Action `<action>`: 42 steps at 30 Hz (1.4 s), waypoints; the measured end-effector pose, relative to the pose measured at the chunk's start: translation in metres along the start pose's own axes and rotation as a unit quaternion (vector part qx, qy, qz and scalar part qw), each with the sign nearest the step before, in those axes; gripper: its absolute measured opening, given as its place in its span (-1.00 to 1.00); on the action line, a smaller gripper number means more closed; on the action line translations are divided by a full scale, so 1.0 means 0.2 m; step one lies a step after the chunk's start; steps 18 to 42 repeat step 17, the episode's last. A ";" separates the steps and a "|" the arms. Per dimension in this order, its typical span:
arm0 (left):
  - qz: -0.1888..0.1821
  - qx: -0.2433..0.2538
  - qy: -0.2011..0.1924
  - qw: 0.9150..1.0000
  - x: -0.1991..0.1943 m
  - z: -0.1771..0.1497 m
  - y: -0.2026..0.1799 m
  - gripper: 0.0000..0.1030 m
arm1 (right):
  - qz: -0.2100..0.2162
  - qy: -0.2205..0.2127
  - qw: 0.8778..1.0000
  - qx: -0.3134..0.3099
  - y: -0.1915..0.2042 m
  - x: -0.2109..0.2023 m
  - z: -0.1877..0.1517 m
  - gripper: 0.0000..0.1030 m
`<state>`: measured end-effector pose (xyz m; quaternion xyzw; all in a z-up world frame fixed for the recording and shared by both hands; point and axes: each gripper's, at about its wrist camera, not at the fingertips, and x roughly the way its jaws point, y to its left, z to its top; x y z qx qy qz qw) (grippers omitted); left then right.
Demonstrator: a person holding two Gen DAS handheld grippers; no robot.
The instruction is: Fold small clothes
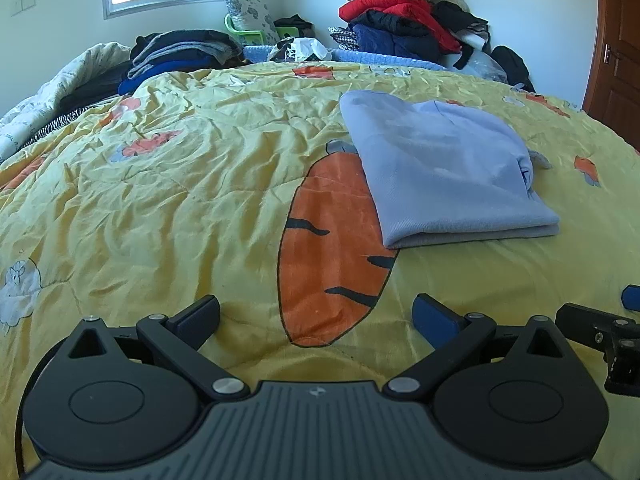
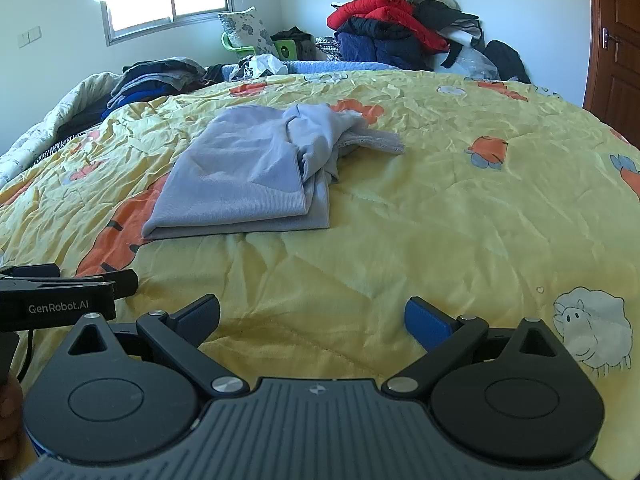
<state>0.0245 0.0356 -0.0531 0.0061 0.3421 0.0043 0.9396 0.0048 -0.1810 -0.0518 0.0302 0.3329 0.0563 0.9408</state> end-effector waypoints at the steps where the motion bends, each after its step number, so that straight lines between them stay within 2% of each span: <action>1: 0.000 0.000 0.000 1.000 0.00 0.00 0.00 1.00 | 0.000 0.000 1.000 0.000 0.00 0.00 0.00 0.95; 42: -0.006 -0.002 -0.009 1.000 -0.01 0.00 -0.01 1.00 | 0.001 0.001 1.000 -0.002 0.01 0.01 -0.01 0.98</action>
